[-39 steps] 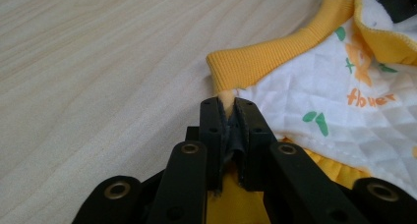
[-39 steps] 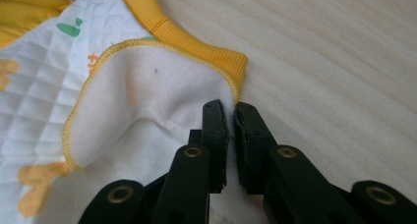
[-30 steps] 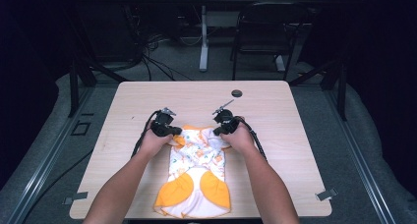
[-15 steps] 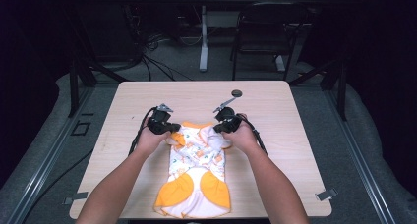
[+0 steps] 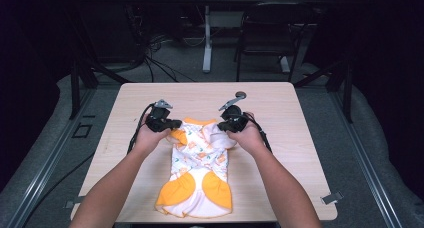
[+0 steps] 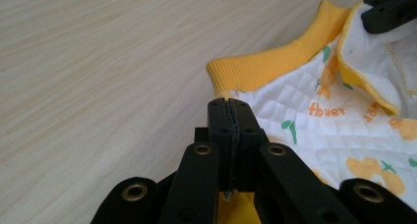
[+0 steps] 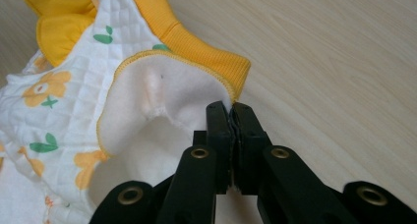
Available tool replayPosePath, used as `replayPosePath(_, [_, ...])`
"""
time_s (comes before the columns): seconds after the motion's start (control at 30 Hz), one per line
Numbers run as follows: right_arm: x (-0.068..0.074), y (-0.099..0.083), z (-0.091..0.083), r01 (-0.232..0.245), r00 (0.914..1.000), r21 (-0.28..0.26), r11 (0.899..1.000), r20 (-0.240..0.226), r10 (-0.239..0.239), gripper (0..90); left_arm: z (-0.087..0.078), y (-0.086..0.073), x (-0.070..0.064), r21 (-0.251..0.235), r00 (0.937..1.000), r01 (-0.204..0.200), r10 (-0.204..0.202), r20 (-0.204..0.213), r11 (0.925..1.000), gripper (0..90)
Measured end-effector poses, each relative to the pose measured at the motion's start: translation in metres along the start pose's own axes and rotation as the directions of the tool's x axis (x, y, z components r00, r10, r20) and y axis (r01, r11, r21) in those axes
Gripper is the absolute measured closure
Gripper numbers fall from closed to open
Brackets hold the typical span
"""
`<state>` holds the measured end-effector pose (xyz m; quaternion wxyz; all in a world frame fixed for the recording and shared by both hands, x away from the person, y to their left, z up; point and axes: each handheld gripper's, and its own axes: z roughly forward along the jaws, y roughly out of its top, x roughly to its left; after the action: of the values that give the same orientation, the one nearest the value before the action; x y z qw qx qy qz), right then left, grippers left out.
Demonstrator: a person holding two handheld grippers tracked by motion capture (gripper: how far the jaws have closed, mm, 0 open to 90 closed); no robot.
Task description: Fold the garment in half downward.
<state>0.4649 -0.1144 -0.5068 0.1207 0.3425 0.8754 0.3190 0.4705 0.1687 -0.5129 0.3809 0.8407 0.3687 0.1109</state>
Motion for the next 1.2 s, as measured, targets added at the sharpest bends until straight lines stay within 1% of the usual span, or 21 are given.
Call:
replayPosePath(0.03, [0.000, 0.001, -0.001, 0.004, 1.0000, 0.004, 1.000, 0.004, -0.004, 87.2, -0.001, 0.001, -0.001, -0.007, 1.0000, -0.001, 0.001, -0.008, 1.0000, 89.6])
replayPosePath(0.13, [0.001, 0.006, -0.005, 0.015, 0.9998, 0.001, 1.000, 0.012, -0.015, 87.2, -0.005, 0.005, 0.000, -0.014, 1.0000, -0.005, 0.004, -0.009, 0.9999, 89.6])
replayPosePath(0.17, [0.001, 0.009, -0.007, 0.018, 0.9997, -0.006, 1.000, 0.017, -0.018, 87.2, -0.006, 0.006, 0.000, -0.014, 0.9999, -0.006, 0.006, -0.010, 0.9999, 89.6])
replayPosePath(0.2, [0.001, 0.010, -0.009, 0.022, 0.9996, -0.013, 1.000, 0.020, -0.022, 87.2, -0.008, 0.007, 0.000, -0.024, 0.9998, -0.007, 0.007, -0.018, 0.9997, 89.6])
replayPosePath(0.27, [0.002, 0.014, -0.012, 0.031, 0.9991, -0.013, 0.999, 0.029, -0.031, 87.2, -0.011, 0.009, 0.001, -0.032, 1.0000, 0.001, -0.001, -0.009, 0.9995, 89.6])
replayPosePath(0.33, [0.002, 0.018, -0.016, 0.040, 0.9987, -0.017, 0.999, 0.033, -0.040, 87.2, -0.014, 0.011, 0.002, -0.036, 0.9999, -0.005, 0.005, -0.010, 0.9994, 89.6])
replayPosePath(0.37, [0.002, 0.020, -0.018, 0.044, 0.9984, -0.018, 0.999, 0.037, -0.044, 87.2, -0.014, 0.011, 0.001, -0.045, 0.9999, -0.001, 0.000, -0.014, 0.9990, 89.6])
replayPosePath(0.57, [0.003, 0.029, -0.028, 0.067, 0.9961, -0.036, 0.997, 0.060, -0.065, 87.2, -0.023, 0.020, 0.001, -0.069, 0.9997, -0.014, 0.012, -0.021, 0.9975, 89.6])
replayPosePath(0.67, [0.002, 0.032, -0.033, 0.074, 0.9950, -0.041, 0.996, 0.070, -0.071, 87.2, -0.026, 0.024, 0.000, -0.079, 0.9996, -0.018, 0.016, -0.025, 0.9967, 89.6])
replayPosePath(0.77, [0.002, 0.035, -0.037, 0.074, 0.9943, -0.058, 0.996, 0.082, -0.069, 87.2, -0.028, 0.028, 0.000, -0.088, 0.9994, -0.022, 0.019, -0.030, 0.9959, 89.6])
replayPosePath(0.83, [0.002, 0.037, -0.040, 0.081, 0.9933, -0.064, 0.995, 0.088, -0.075, 87.3, -0.030, 0.031, -0.001, -0.095, 0.9992, -0.026, 0.023, -0.033, 0.9952, 89.6])
replayPosePath(0.93, [0.000, 0.038, -0.044, 0.078, 0.9929, -0.077, 0.994, 0.096, -0.071, 87.2, -0.032, 0.034, -0.003, -0.112, 0.9990, -0.030, 0.026, -0.037, 0.9932, 89.6])
replayPosePath(1.0, [-0.001, 0.038, -0.045, 0.075, 0.9924, -0.082, 0.994, 0.103, -0.067, 87.3, -0.034, 0.036, -0.004, -0.115, 0.9988, -0.036, 0.031, -0.039, 0.9928, 89.6])
replayPosePath(1.2, [0.000, 0.042, -0.055, 0.093, 0.9897, -0.106, 0.990, 0.118, -0.080, 87.3, -0.037, 0.040, -0.006, -0.129, 0.9978, -0.048, 0.041, -0.052, 0.9905, 89.6])
